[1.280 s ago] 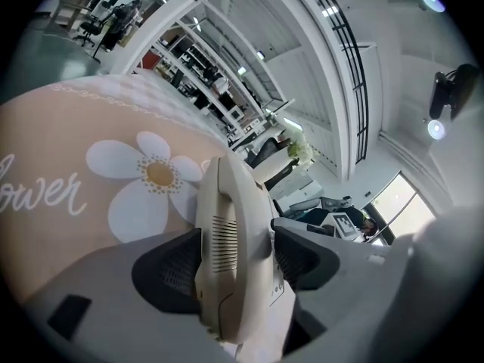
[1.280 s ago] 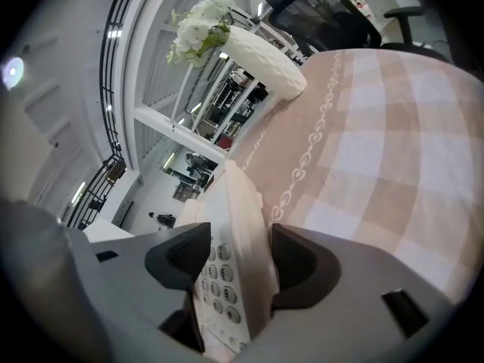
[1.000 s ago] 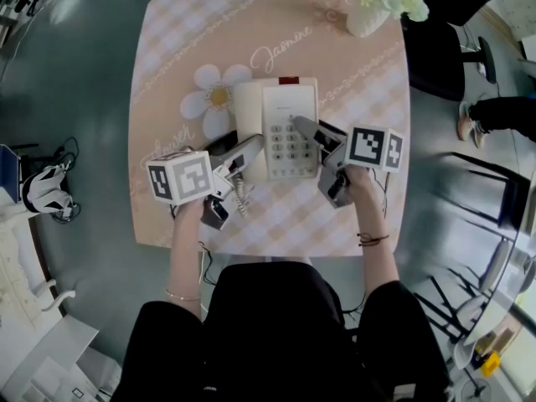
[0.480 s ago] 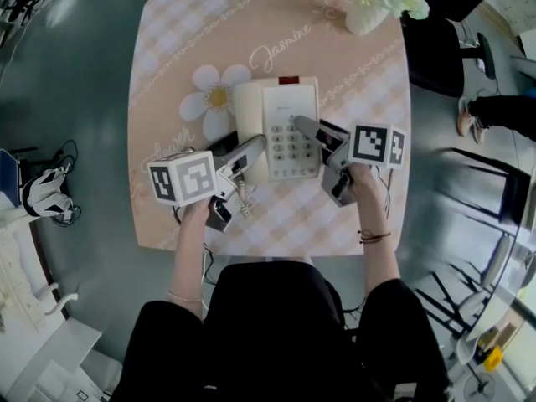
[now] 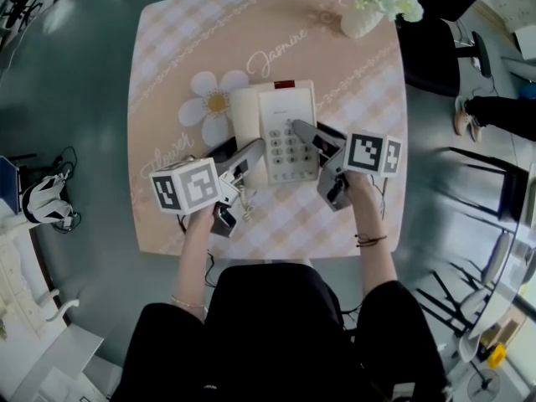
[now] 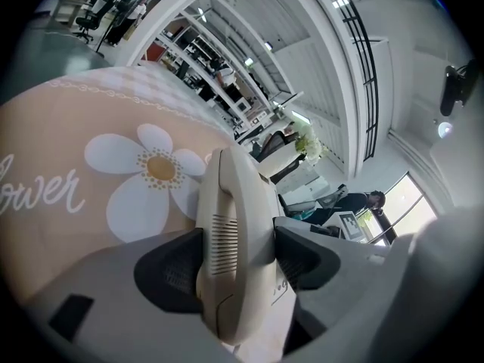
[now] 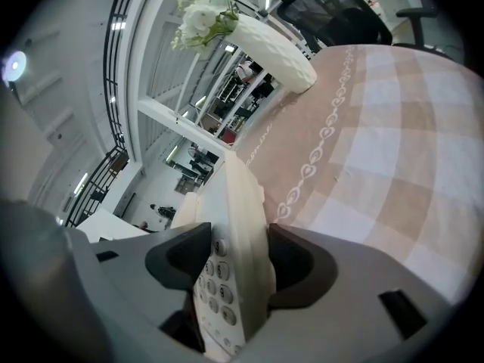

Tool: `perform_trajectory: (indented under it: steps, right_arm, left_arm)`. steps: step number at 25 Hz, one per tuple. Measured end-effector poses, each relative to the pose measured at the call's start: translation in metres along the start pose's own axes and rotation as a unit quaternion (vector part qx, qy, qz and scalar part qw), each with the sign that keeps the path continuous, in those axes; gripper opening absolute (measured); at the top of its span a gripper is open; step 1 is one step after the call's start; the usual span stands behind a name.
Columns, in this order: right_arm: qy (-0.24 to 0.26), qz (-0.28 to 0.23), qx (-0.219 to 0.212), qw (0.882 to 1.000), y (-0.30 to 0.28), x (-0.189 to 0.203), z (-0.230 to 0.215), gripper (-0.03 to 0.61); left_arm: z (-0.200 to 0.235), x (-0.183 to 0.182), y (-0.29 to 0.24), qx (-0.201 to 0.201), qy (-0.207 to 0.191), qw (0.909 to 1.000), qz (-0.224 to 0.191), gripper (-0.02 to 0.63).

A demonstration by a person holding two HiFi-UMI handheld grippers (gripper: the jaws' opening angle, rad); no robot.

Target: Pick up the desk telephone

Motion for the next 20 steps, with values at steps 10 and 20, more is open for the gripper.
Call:
perform_trajectory:
  steps: [10, 20]
  right_arm:
    - [0.006, -0.008, -0.010, 1.000, 0.003, 0.000, 0.011, 0.227]
    - [0.003, -0.026, -0.029, 0.999, 0.021, 0.002, 0.040, 0.225]
  left_arm:
    - [-0.005, 0.002, 0.013, -0.008, -0.007, 0.9998, -0.016, 0.293]
    - [-0.031, 0.002, 0.044, -0.009, -0.036, 0.9987, -0.034, 0.291]
Point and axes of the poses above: the fingertips, and each gripper's own axes: y backward along the fingers, z to its left, x out of its underside, the point moved 9 cm from there along y, backward along the fingers, and after that the axes turned 10 degrees about y, right-handed, at the moved point
